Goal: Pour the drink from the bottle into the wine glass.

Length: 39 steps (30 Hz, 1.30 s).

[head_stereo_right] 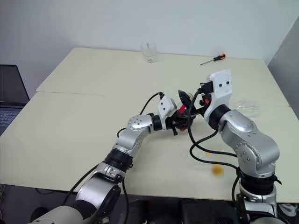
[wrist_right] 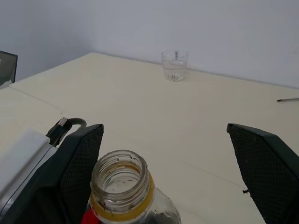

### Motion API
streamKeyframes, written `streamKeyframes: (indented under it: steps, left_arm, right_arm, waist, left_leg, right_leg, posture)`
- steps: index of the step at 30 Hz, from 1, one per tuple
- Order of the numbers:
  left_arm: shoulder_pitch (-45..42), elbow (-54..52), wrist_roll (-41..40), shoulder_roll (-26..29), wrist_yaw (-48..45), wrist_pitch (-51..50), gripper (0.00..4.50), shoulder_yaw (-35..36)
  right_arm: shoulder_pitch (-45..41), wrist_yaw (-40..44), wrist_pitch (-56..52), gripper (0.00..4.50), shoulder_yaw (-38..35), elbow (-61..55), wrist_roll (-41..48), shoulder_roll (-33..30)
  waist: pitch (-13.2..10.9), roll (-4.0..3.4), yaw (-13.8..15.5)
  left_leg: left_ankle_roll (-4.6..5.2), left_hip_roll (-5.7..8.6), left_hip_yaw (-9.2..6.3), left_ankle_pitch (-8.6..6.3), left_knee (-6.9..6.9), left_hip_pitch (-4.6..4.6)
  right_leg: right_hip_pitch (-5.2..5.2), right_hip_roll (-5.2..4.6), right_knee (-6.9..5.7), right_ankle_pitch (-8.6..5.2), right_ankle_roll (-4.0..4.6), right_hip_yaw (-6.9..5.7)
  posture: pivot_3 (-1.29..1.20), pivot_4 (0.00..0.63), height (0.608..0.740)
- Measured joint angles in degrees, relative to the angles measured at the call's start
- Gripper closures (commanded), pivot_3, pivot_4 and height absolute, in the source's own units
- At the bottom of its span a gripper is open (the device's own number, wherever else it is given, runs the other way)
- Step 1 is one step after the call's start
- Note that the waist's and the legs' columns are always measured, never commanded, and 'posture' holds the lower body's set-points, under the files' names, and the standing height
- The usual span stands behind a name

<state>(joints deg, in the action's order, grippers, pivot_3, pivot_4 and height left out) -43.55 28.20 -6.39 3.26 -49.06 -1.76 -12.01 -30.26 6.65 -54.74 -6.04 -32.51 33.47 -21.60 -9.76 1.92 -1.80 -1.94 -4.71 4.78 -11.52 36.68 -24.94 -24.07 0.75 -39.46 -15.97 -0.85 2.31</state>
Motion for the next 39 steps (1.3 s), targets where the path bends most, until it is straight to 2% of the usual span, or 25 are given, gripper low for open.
streamKeyframes:
  steps: [5,7,9,16,17,25,27,30,34,37,39]
  left_arm:
    - [0.0,0.0,0.0,0.1,-0.1,0.0,3.48,0.0]
    - [0.0,0.0,0.0,0.2,-0.1,0.0,3.48,0.0]
    - [0.0,0.0,0.0,0.1,-0.1,0.0,3.48,0.0]
    - [-0.7,0.8,0.0,-0.2,0.5,0.0,3.48,0.0]
    - [-0.9,0.8,-0.1,-0.2,0.7,0.0,3.48,0.0]
    - [-2.1,0.3,-0.1,1.1,0.9,2.1,3.48,0.1]
    - [-1.8,-0.4,-0.1,1.2,1.0,2.4,3.48,0.1]
    - [-0.9,-0.9,-0.6,1.3,1.6,2.4,3.49,0.7]
    - [3.4,1.1,-0.6,5.4,4.3,0.7,3.53,4.9]
    - [3.8,0.8,-0.6,5.0,4.7,0.6,3.53,5.5]
    - [3.8,0.5,-0.5,4.6,4.7,0.6,3.53,5.5]
  right_arm:
    - [0.7,0.8,-0.5,0.00,-0.7,-0.5,1.0,-0.6]
    - [1.0,1.1,-0.7,0.36,-1.0,-1.0,1.4,-1.0]
    - [1.8,2.0,-0.7,0.92,-1.1,-1.7,2.0,-1.3]
    - [2.4,2.9,-0.6,3.31,-1.5,-2.8,4.8,-1.1]
    - [2.4,2.9,-0.5,3.51,-2.0,-2.7,5.2,-0.7]
    - [1.9,2.0,-0.2,3.51,-7.5,-0.6,13.1,0.2]
    - [1.9,2.5,-0.3,3.51,-8.4,-0.2,15.8,-1.3]
    - [1.6,3.0,0.1,2.51,-9.7,0.1,18.3,-2.6]
    - [-0.6,2.3,2.7,1.09,-15.0,0.2,19.4,-4.7]
    - [-1.3,2.4,2.8,0.02,-13.1,0.4,19.8,-4.5]
    - [-2.4,2.5,2.8,0.00,-11.7,0.4,20.1,-4.4]
  waist:
    - [0.0,0.00,0.0]
    - [0.0,0.00,0.0]
    - [0.0,0.00,0.0]
    - [0.0,0.00,0.0]
    - [0.0,0.00,0.0]
    - [0.0,0.00,0.0]
    - [0.0,0.00,0.1]
    - [0.0,0.00,0.0]
    - [0.0,-0.01,-0.6]
    - [0.0,-0.01,0.0]
    - [0.0,0.00,0.2]
  left_leg:
    - [0.00,0.00,0.00,0.00,0.00,0.00]
    - [0.00,0.00,0.00,0.00,0.00,0.00]
    - [0.00,0.00,0.00,0.00,0.00,0.00]
    - [0.00,0.00,-0.01,0.00,0.01,0.00]
    - [0.00,0.00,-0.02,0.00,0.01,0.00]
    - [0.00,0.00,-0.01,0.00,0.00,0.00]
    - [0.00,0.00,0.00,0.00,0.00,0.00]
    - [0.00,0.00,-0.01,0.00,0.00,0.02]
    - [0.00,-0.04,-0.05,0.00,-0.01,0.10]
    - [0.00,-0.03,-0.02,0.01,0.00,0.08]
    - [0.00,0.01,0.00,0.01,0.05,0.02]
  right_leg:
    - [0.00,0.00,-0.01,0.00,0.00,-0.01]
    - [0.00,0.00,0.00,0.00,0.00,-0.01]
    - [0.00,0.00,0.00,0.00,0.00,-0.01]
    - [0.01,0.01,-0.02,0.00,0.00,-0.01]
    - [0.01,0.00,-0.02,0.00,0.00,-0.02]
    - [0.01,0.00,0.01,0.01,0.02,0.01]
    - [0.01,0.00,0.03,0.01,0.02,0.01]
    - [0.02,0.00,0.00,0.01,0.01,0.02]
    - [0.01,0.07,-0.11,0.00,0.00,-0.03]
    - [0.01,0.06,-0.15,0.00,0.00,-0.03]
    - [0.03,-0.01,-0.10,0.01,0.00,-0.03]
  posture:
    - [0.00,0.150,0.740]
    - [0.00,0.150,0.740]
    - [0.00,0.150,0.740]
    - [0.00,0.150,0.740]
    - [0.00,0.150,0.740]
    - [0.00,0.150,0.740]
    - [0.00,0.150,0.740]
    - [0.00,0.150,0.740]
    - [0.00,0.150,0.740]
    - [0.00,0.150,0.740]
    - [0.00,0.150,0.740]
